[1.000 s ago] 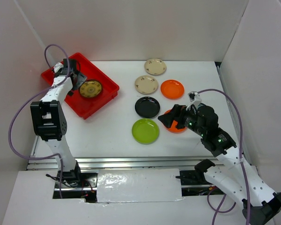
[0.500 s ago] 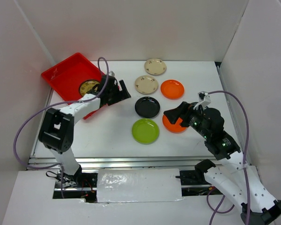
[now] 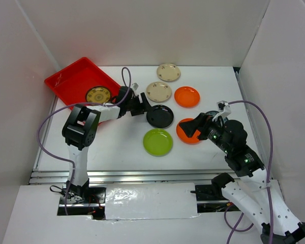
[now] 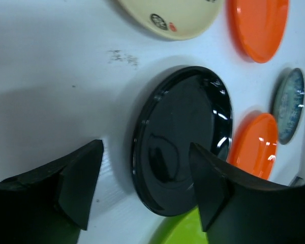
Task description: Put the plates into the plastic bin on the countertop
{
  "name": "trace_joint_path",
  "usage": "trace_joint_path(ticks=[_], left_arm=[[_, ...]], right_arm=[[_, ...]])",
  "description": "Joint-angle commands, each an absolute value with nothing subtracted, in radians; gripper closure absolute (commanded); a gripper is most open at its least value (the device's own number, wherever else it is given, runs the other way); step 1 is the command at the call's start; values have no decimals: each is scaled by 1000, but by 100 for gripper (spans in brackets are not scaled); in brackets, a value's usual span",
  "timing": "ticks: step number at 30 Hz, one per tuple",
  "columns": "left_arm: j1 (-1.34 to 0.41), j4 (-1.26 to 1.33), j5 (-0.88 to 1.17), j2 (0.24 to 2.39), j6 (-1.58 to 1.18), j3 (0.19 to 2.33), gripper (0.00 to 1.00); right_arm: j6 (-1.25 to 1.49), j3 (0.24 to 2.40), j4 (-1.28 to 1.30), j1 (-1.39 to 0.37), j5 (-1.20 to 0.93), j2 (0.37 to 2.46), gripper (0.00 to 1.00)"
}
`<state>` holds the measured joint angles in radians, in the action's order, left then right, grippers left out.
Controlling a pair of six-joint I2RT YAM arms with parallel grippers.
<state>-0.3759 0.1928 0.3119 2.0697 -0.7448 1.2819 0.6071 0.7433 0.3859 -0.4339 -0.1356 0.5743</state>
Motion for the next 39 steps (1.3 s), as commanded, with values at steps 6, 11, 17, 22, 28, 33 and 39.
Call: trace_joint_path(ticks=[6, 11, 17, 22, 28, 33, 39], left_arm=[[-388, 153, 293, 2117, -738, 1293, 45], [-390, 132, 290, 2102, -716, 1295, 78], [-396, 192, 330, 2079, -722, 1252, 83], [-397, 248, 385, 2077, -742, 1236, 100], [-393, 331, 410, 1979, -804, 1154, 100], [-354, 290, 383, 1829, -830, 1137, 100], [-289, 99, 293, 1714, -833, 1239, 100]], right_arm=[[589, 753, 393, -422, -146, 554, 0], [594, 750, 382, -422, -155, 558, 0], [594, 742, 377, -422, -160, 563, 0], [592, 744, 376, -422, -160, 568, 0], [584, 752, 388, -419, -152, 571, 0], [581, 752, 385, -417, -150, 574, 0], [584, 746, 359, -413, -167, 594, 0]])
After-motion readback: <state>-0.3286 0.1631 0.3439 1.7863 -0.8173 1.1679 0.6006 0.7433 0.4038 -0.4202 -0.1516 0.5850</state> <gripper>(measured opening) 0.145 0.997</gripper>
